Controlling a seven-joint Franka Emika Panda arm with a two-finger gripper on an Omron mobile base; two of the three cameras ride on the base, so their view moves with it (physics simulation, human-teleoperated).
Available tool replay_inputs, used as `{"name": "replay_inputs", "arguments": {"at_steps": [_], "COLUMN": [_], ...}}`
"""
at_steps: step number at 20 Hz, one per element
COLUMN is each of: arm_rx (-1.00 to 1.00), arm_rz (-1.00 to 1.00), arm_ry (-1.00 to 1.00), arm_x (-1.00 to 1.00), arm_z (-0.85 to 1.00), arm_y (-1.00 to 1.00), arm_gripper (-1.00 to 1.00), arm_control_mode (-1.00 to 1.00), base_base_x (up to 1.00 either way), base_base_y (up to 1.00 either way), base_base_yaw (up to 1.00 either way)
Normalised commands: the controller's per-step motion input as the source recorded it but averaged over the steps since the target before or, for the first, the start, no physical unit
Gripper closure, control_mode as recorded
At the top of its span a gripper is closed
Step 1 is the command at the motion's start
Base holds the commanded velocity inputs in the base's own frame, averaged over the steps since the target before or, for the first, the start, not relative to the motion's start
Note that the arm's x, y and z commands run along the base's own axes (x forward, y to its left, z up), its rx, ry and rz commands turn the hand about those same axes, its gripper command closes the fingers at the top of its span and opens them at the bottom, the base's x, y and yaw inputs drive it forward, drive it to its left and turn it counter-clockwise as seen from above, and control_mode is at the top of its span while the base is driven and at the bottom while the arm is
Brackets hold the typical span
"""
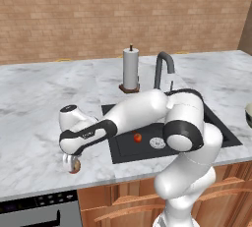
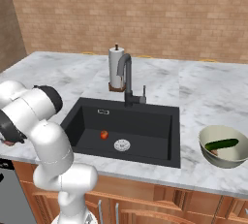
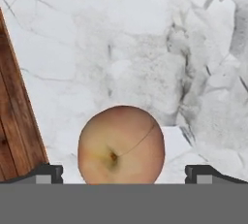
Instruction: There is a mixed pile of frozen fruits and vegetables on the counter. Locate all the frozen vegetables and place the items in a bowl on the counter. Take all the frozen fruits and defrost them in a running sink.
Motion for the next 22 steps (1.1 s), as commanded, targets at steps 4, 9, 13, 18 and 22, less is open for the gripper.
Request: {"name": "replay_inputs", "arguments": {"at_steps": [4,9,13,18,22], "arm_rx": [-0.02,0.0,0.0,0.0,0.0], "arm_rz": [0.0,0.03,0.05,-0.01,-0.11], "arm_ry": [0.04,0.02,0.02,0.0,-0.02], "arm_x": [0.06,0.0,-0.12,-0.09,-0.01], "arm_z": [-0.05,-0.26,-0.35,-0.08,0.14], "arm_y": [0.28,0.07,0.0,-0.06,-0.28], "arm_gripper": [-1.0,-1.0,1.0,1.0,1.0], "arm_control_mode": [-1.0,-1.0,-1.0,-1.0,-1.0], "base_base_x": [0.0,0.0,0.0,0.0,0.0], "base_base_y": [0.0,0.0,0.0,0.0,0.0], "base_base_yaw": [0.0,0.0,0.0,0.0,0.0]}}
